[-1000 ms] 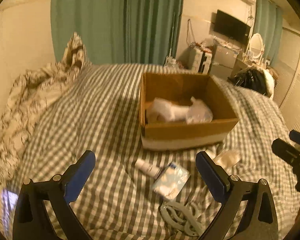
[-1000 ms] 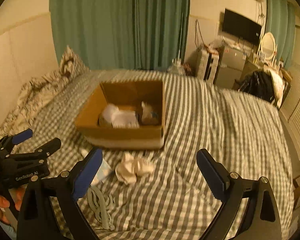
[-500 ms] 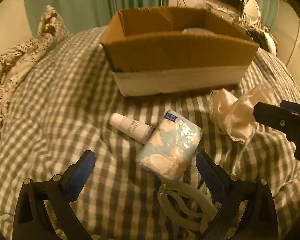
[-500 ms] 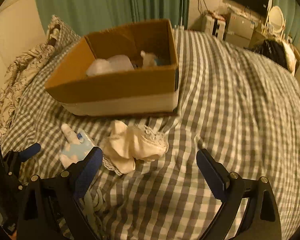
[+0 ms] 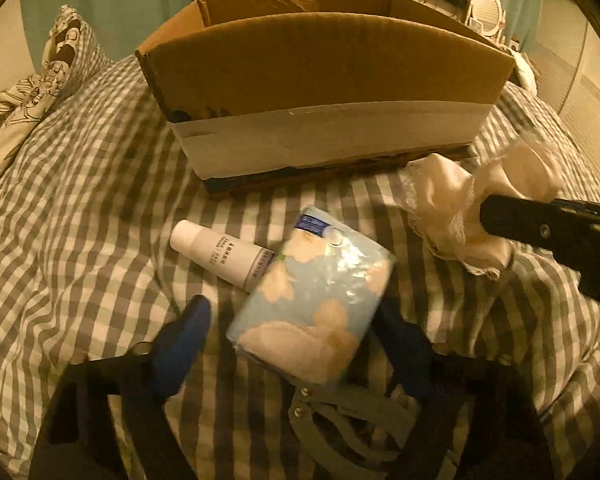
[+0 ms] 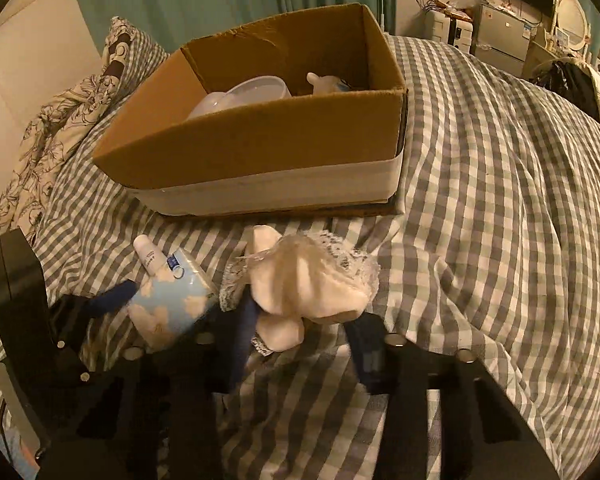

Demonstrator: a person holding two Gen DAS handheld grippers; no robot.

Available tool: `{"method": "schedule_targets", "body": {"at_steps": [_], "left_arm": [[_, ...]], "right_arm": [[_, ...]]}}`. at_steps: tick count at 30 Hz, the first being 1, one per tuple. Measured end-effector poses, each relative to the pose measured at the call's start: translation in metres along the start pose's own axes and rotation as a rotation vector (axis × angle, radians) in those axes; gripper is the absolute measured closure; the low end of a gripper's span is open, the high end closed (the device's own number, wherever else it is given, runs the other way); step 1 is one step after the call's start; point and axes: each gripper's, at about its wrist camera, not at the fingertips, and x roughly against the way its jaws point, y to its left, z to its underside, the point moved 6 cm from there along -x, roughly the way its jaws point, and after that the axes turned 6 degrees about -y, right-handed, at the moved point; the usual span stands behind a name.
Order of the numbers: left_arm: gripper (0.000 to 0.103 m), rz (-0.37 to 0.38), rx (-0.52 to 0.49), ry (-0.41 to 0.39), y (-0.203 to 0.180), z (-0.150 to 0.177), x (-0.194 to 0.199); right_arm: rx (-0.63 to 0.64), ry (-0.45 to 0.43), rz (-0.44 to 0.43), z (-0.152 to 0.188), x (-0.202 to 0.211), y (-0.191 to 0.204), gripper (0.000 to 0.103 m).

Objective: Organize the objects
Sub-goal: 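Grasp the lace cloth with right tool while left tool grasps the tissue pack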

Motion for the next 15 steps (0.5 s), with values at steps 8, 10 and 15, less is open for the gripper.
{"method": "schedule_targets", "body": {"at_steps": [8,10,15], "left_arm": [[0.034,0.006,-0.001,-0.005,-0.006,0.006,0.022],[0.034,0.000,0.001,-0.009,-0.006,0.005,0.029],[0.036,-0.014,0.000,-0.029,-0.001,-0.003,0.049]], "right_arm": [[-0.050,-0.054,0.021,0.002,0.020,-0.008,0.086],[-0.048,-0.064,0.022,0.004,0.027,-0.006,0.086],[-0.024,-0.100,0.033,0.005,0.046,0.002,0.086]]}}
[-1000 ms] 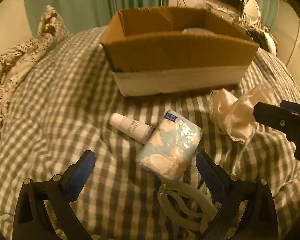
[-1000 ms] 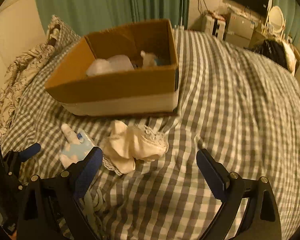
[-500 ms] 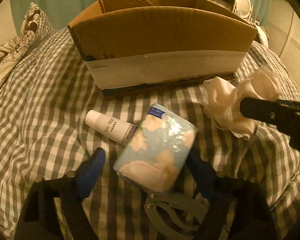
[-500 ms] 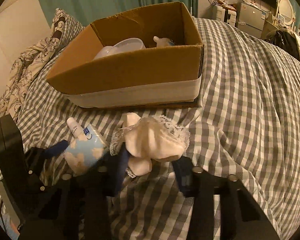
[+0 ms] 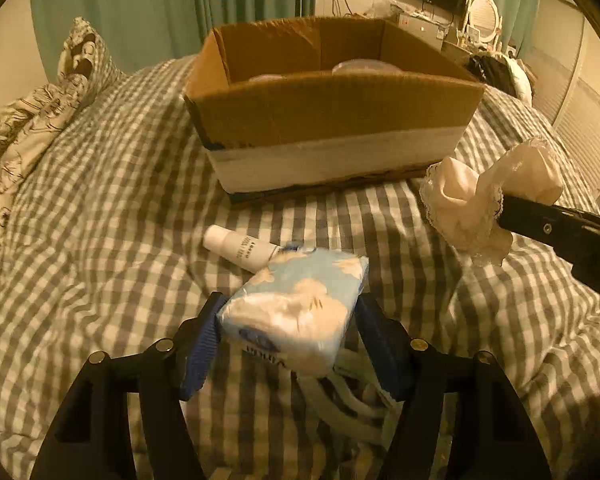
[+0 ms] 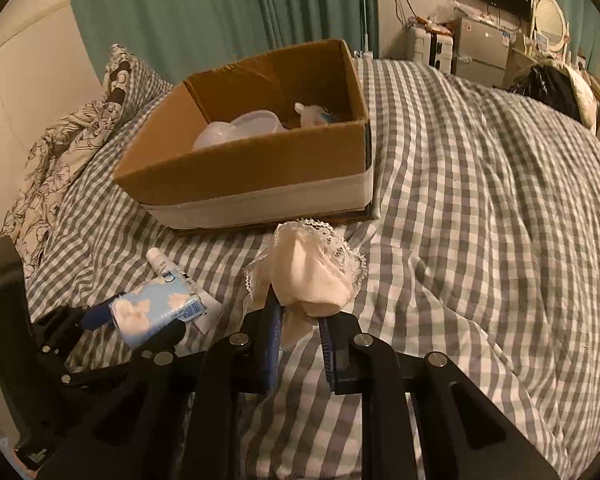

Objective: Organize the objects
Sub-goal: 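Carry tissue pack and lace cloth into the box and release both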

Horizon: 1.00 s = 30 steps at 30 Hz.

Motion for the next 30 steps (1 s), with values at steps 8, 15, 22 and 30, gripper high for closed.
{"method": "schedule_targets", "body": {"at_steps": [8,15,22,30], "left_arm": [[0.036,-0.022,0.021,-0.036,0.016,-0.017,0.032],[0.036,-0.016,0.043,-0.085,0.012,-0.032,0.067],[0.036,-0.032,0.016,-0.158,0.006,-0.069,0.092],[0.036,-0.034,-0.003,-0.240,0.002,-0.131,0.102]], "right_arm": [[0.023,-0.069,-0.013,-0.005,0.039,0.014,0.086],[0.017,-0.084,-0.059,-0.004,0.065,0.023,0.086],[0.025,-0.152,-0.068,-0.030,0.094,0.026,0.086],[0.050,-0.233,-0.069,-0.082,0.110,0.025,0.086]]}}
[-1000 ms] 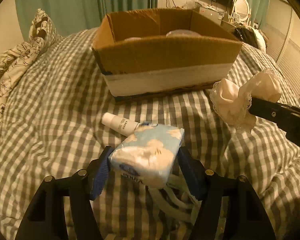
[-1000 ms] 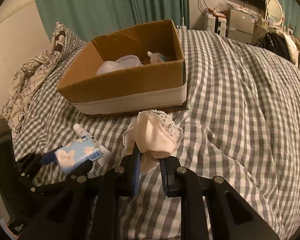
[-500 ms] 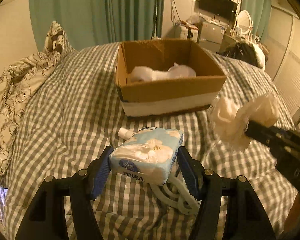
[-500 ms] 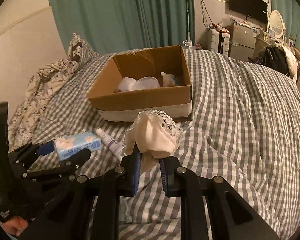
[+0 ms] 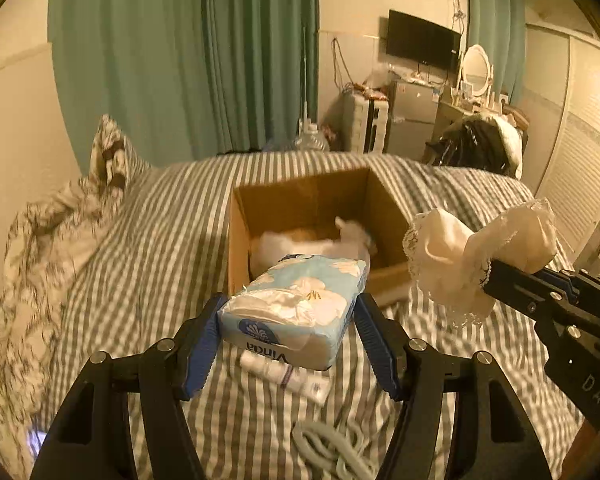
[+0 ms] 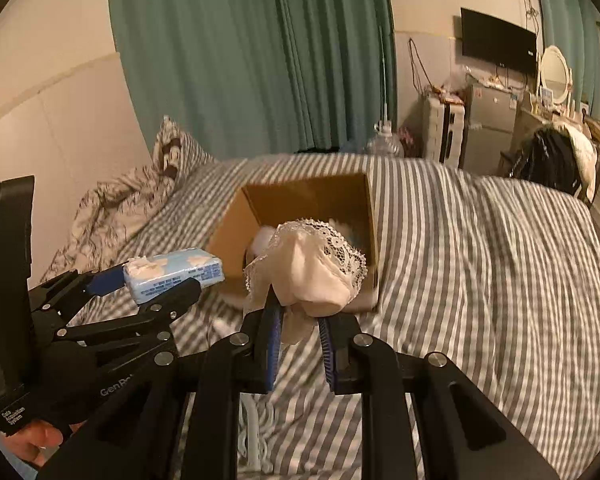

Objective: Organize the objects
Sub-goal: 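Carry tissue pack and lace cloth into the box and release both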

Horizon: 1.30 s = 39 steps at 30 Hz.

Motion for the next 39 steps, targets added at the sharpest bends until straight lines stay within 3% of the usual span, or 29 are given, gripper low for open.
{"method": "schedule_targets", "body": {"at_steps": [8,17,24,33,35,37,39], "left_arm": [[0.036,-0.003,-0.009,-0.038,-0.002,-0.047,-0.029],[0.036,-0.006,0.002,-0.040,0.004,-0.076,-0.074],[0.036,-0.018,0.016,-0.008,0.010,-0.080,-0.117],[0.036,-0.008,0.006,0.049,0.006,-0.064,-0.164],[0.036,0.003,0.008,0.062,0.006,-0.058,-0.172],[0.036,0.022,0.014,0.075,0.006,-0.054,-0.176],[0.034,0.036,0.019,0.082,0.005,-0.052,-0.177]], "right_arm": [[0.018,-0.038,0.003,-0.046,-0.019,-0.007,0.086],[0.026,-0.023,0.026,-0.077,-0.068,-0.022,0.086],[0.020,0.010,0.021,-0.084,-0.116,-0.032,0.086],[0.009,0.080,0.000,-0.068,-0.172,-0.041,0.086],[0.010,0.083,0.003,-0.064,-0.177,-0.041,0.083],[0.007,0.084,0.013,-0.061,-0.178,-0.043,0.065],[-0.004,0.077,0.021,-0.062,-0.175,-0.048,0.055]]}}
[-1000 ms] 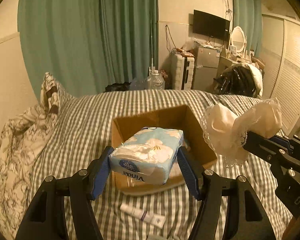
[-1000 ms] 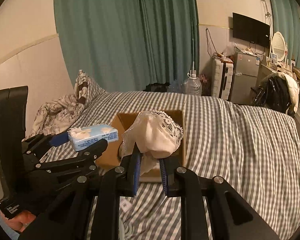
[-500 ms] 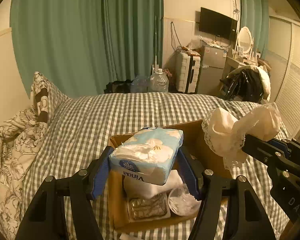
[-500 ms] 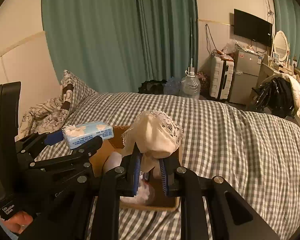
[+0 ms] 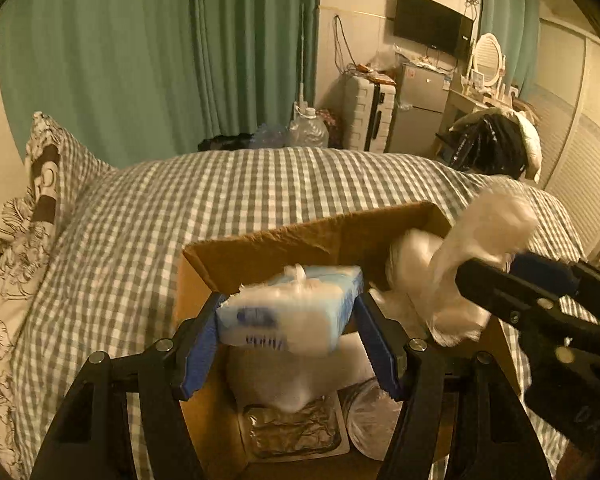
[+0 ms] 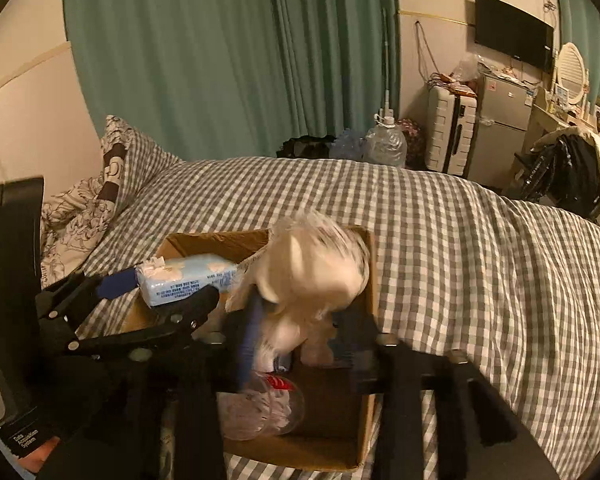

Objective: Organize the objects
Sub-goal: 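Carry tissue pack and lace cloth into the box and release both, then grasp the grey plastic hook with the right tool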

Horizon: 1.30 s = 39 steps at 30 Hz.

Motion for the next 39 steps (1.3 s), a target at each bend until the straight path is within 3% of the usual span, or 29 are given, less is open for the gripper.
{"method": "schedule_targets", "body": {"at_steps": [1,3,4,8,12,21,25,30,35,39], "left_arm": [[0.031,0.006,0.000,-0.001,0.000,0.000,0.001],[0.012,-0.007,-0.008,-0.011,0.000,-0.001,0.007],[0.009,-0.021,-0.011,-0.026,0.001,-0.002,0.013],[0.004,-0.031,-0.003,-0.060,0.005,-0.011,0.040],[0.000,-0.039,0.022,-0.106,0.013,-0.019,0.081],[0.000,-0.063,-0.006,-0.190,0.027,-0.013,0.183],[0.000,-0.068,-0.010,-0.203,0.032,0.010,0.212],[0.000,-0.075,0.022,-0.166,0.045,0.052,0.220],[0.000,-0.104,0.065,-0.113,0.062,0.108,0.213],[0.000,-0.105,0.100,-0.029,0.072,0.153,0.183]], "right_arm": [[-0.007,-0.006,0.001,-0.001,0.003,-0.002,0.049],[-0.014,-0.019,0.008,-0.006,0.014,-0.005,0.039],[-0.012,-0.026,0.012,-0.008,0.019,-0.005,0.035],[-0.016,-0.072,0.047,-0.020,0.052,-0.006,0.026],[-0.010,-0.120,0.072,-0.030,0.097,0.000,0.010],[0.031,-0.200,0.121,-0.024,0.192,0.019,0.003],[0.043,-0.200,0.126,-0.003,0.218,0.029,0.002],[0.067,-0.176,0.123,0.042,0.225,0.041,0.002],[0.078,-0.112,0.110,0.099,0.202,0.054,0.002],[0.046,-0.005,0.079,0.144,0.160,0.061,0.002]]}}
